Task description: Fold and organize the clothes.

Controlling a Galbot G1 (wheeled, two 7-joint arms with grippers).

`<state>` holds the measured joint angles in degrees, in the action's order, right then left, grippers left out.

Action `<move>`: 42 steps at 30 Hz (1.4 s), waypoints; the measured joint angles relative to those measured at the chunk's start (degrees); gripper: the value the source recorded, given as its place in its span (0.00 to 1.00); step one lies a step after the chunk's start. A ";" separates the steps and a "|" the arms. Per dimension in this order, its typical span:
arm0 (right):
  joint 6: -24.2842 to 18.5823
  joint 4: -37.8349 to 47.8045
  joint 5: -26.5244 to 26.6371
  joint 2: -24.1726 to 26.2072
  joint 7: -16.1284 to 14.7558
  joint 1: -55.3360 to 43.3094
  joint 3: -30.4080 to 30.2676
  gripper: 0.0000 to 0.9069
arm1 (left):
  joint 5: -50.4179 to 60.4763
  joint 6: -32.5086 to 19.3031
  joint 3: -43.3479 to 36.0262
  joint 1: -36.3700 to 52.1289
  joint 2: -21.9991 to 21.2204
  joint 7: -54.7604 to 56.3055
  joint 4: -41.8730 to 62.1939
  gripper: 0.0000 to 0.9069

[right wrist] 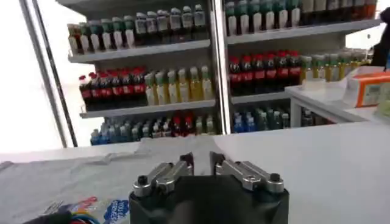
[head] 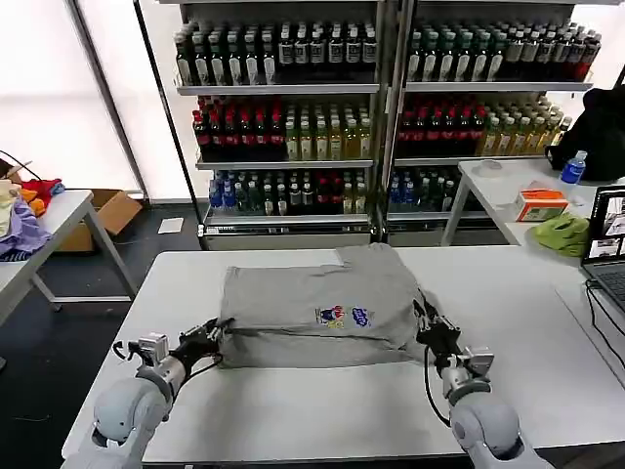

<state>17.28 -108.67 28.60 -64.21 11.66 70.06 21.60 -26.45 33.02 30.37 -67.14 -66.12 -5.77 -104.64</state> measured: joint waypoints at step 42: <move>2.91 -10.13 3.20 -0.76 0.45 19.11 6.68 0.00 | 4.44 -3.93 1.00 -16.38 -6.23 4.34 -7.97 0.01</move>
<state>20.19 -118.81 31.80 -64.98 12.11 89.17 28.28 -22.00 29.09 31.37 -83.52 -72.35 -1.44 -112.61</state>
